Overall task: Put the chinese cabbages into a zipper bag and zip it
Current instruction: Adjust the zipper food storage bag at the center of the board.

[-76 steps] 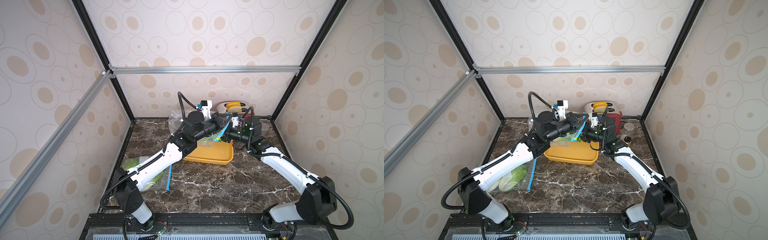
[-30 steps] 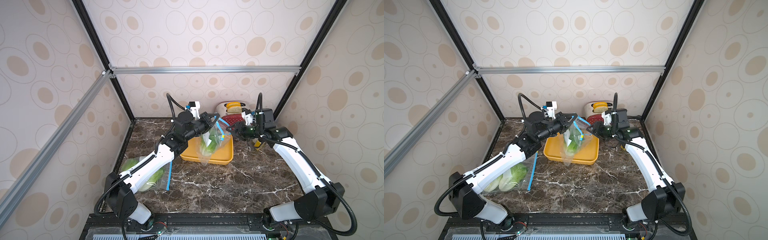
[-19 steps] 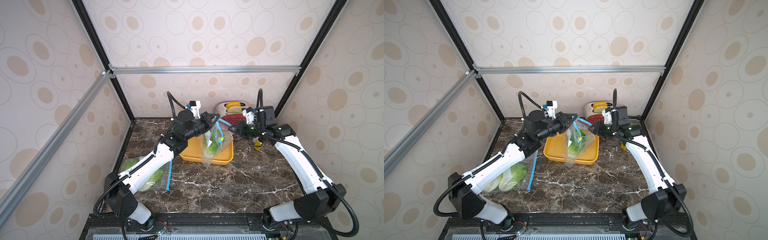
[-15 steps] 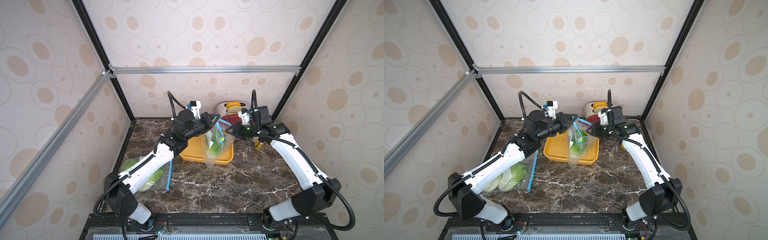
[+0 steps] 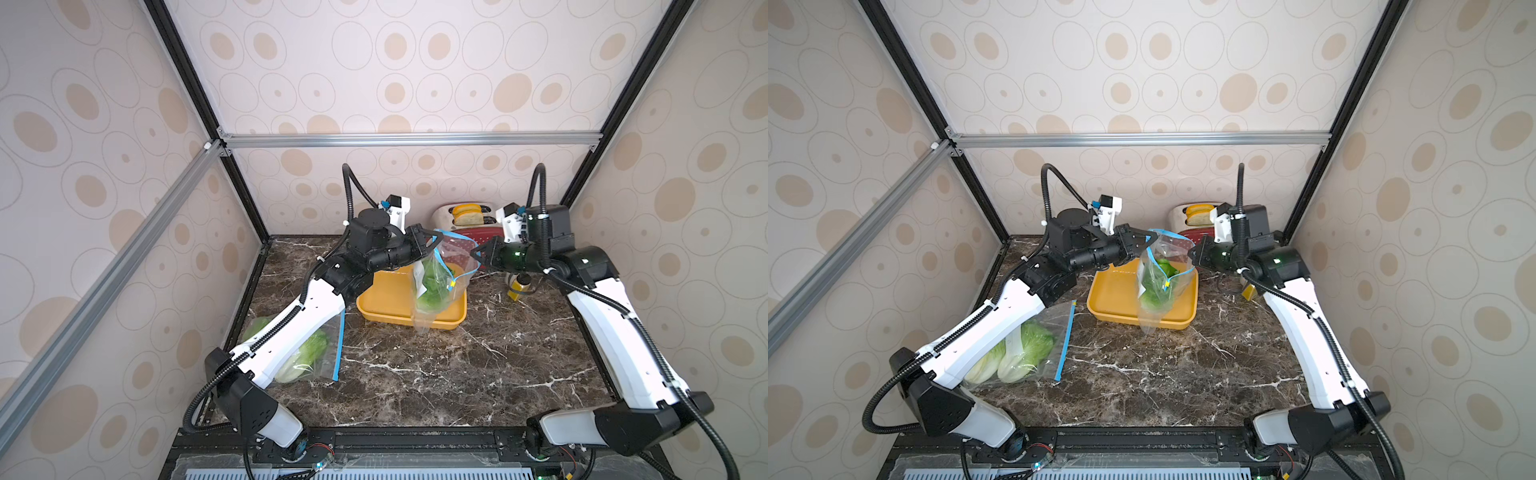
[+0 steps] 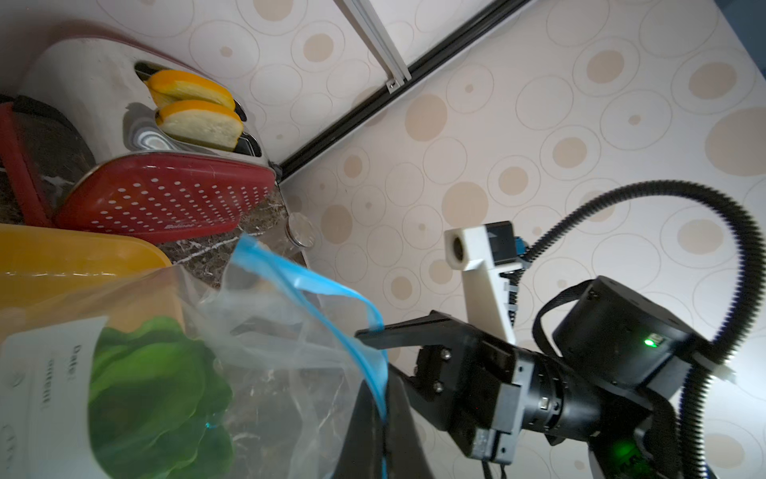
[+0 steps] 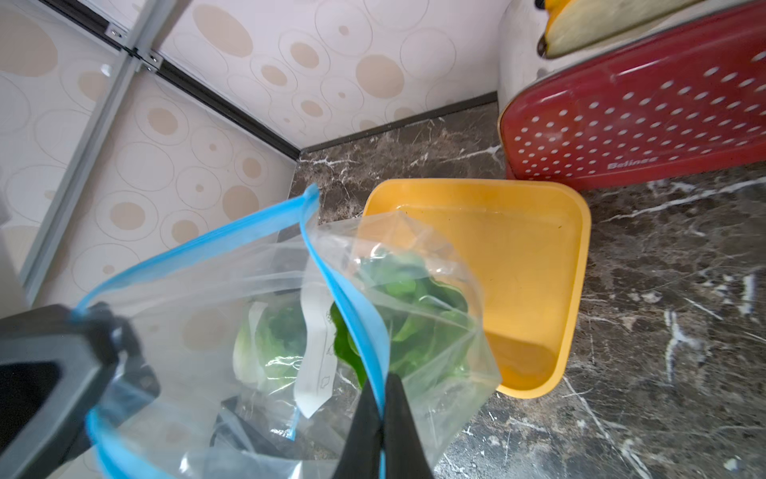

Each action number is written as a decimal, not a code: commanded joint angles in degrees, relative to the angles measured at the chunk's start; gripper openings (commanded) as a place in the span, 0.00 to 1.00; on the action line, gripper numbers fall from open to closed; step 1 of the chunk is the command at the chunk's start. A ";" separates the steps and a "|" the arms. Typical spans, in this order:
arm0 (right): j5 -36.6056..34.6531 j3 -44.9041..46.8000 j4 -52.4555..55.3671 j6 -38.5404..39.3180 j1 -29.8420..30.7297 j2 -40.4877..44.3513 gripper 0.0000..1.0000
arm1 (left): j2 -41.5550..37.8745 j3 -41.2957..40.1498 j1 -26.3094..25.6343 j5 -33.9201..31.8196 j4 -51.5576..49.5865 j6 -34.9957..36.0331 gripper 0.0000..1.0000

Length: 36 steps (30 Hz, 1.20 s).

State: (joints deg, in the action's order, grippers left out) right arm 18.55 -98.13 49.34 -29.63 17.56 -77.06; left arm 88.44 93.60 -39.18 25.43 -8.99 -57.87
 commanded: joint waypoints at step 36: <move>-10.93 33.79 -25.39 -37.96 5.83 23.90 0.04 | -25.42 -27.75 -12.12 -13.84 -4.49 37.99 0.48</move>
State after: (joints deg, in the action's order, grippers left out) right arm 9.78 -64.77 31.57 -61.34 22.04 -53.93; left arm 63.44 68.10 -49.74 12.71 -20.21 -23.31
